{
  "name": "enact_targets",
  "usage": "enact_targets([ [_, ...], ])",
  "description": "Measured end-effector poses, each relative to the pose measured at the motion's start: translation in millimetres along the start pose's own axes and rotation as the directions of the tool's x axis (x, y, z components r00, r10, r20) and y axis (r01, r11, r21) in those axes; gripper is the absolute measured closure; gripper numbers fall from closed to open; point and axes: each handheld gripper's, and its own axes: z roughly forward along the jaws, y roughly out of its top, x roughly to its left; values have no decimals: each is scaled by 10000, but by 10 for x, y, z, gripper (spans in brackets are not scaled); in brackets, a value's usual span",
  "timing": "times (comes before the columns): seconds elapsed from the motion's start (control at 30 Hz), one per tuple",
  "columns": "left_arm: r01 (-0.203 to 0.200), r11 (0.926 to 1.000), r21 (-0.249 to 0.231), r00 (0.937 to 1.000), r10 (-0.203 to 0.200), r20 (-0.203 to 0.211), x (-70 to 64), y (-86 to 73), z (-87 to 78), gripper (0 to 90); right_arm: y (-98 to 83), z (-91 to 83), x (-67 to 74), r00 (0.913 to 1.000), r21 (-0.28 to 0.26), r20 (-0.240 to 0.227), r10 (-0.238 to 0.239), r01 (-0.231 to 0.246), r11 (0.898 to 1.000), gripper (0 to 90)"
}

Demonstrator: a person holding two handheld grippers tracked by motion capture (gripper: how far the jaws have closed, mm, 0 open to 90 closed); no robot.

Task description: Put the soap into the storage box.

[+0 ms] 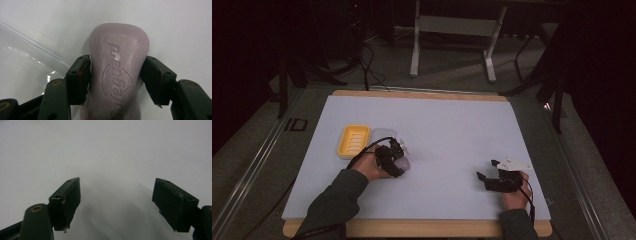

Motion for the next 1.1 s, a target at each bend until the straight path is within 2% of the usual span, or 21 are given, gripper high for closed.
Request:
enact_targets([
  [0.2, -66, 9997, 232, 9999, 64, 102, 12, 30, 6, 428, 0, -2, -1, 10000, -3, -8, 8, -8, 10000, 224],
  [0.53, -410, 9966, 708, 9987, 388, 316, 32, 70, 4, 431, -6, -14, -15, 9999, -147, -54, 131, -132, 9998, 221],
  [0.8, -358, 9927, 1155, 9975, 284, 649, 50, 88, 2, 444, -7, -16, -17, 9999, -161, -62, 151, -152, 9998, 221],
  [1.0, -322, 9864, 1615, 9979, 227, 605, 51, 120, 2, 451, -7, -16, -16, 9999, -160, -58, 145, -146, 9998, 221],
  [1.1, -156, 9841, 1772, 9983, 53, 582, 52, 144, 9, 453, -7, -15, -15, 9999, -159, -61, 138, -139, 9998, 222],
])
